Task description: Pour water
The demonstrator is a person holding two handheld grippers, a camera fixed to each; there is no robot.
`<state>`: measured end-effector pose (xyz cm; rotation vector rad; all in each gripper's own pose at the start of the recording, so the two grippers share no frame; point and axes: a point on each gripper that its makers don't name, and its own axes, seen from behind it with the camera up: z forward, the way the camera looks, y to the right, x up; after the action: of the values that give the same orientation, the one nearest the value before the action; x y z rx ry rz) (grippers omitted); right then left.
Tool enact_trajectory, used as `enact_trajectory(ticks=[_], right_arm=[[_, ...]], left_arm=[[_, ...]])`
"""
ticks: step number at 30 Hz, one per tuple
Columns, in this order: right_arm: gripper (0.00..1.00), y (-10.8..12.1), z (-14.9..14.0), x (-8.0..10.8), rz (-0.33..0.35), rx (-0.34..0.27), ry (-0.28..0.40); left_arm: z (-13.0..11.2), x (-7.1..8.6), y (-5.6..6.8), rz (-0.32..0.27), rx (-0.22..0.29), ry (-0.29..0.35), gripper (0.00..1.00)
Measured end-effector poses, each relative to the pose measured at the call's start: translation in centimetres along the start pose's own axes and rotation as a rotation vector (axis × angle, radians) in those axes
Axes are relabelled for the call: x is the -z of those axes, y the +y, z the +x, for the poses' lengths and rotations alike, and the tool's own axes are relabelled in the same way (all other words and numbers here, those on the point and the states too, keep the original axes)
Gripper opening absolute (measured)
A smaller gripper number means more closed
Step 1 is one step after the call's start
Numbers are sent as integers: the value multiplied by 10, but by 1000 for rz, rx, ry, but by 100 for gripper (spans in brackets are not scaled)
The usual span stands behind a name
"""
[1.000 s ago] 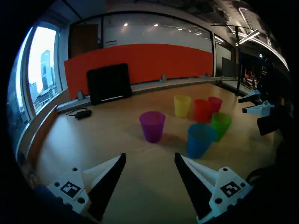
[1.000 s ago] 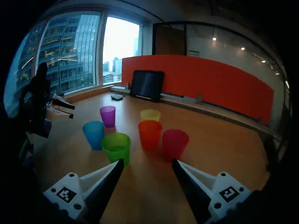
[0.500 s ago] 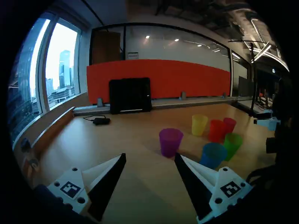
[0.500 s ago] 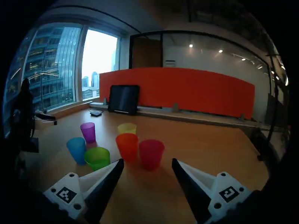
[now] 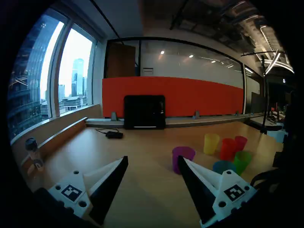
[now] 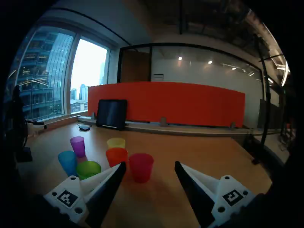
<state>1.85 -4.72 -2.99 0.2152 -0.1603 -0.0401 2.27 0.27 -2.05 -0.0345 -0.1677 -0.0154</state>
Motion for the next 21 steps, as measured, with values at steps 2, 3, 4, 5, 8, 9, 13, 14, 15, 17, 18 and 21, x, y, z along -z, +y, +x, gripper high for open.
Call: enact_trajectory(ticks=[2, 3, 4, 5, 8, 9, 13, 14, 15, 17, 18, 21], right_arm=[[99, 1, 3, 1, -12, -8, 14], [99, 1, 5, 1, -15, -15, 22], [99, 1, 7, 1, -17, -23, 30], [99, 1, 9, 2, -19, -31, 37], [99, 2, 12, 2, -20, -45, 59], [99, 3, 14, 2, -25, -46, 67], [99, 8, 25, 4, -46, -44, 107], [99, 9, 28, 4, -50, -43, 118], [99, 9, 30, 4, -53, -42, 126], [99, 10, 35, 5, -59, -41, 143], [99, 11, 38, 6, -62, -42, 151], [99, 14, 46, 8, -73, -41, 177]], left_arm=[[4, 2, -2, 11, 3, 20, 97], [7, 2, -4, 19, 5, 34, 97], [10, 3, -5, 28, 8, 49, 97], [13, 4, -7, 36, 10, 63, 96], [21, 6, -8, 47, 13, 99, 97], [24, 7, -9, 49, 13, 109, 97], [35, 11, -12, 61, 13, 149, 97], [37, 11, -13, 65, 14, 158, 97], [39, 12, -14, 69, 15, 166, 96], [42, 13, -15, 79, 18, 184, 97], [44, 13, -15, 81, 17, 191, 97], [50, 15, -14, 85, 13, 214, 97]])
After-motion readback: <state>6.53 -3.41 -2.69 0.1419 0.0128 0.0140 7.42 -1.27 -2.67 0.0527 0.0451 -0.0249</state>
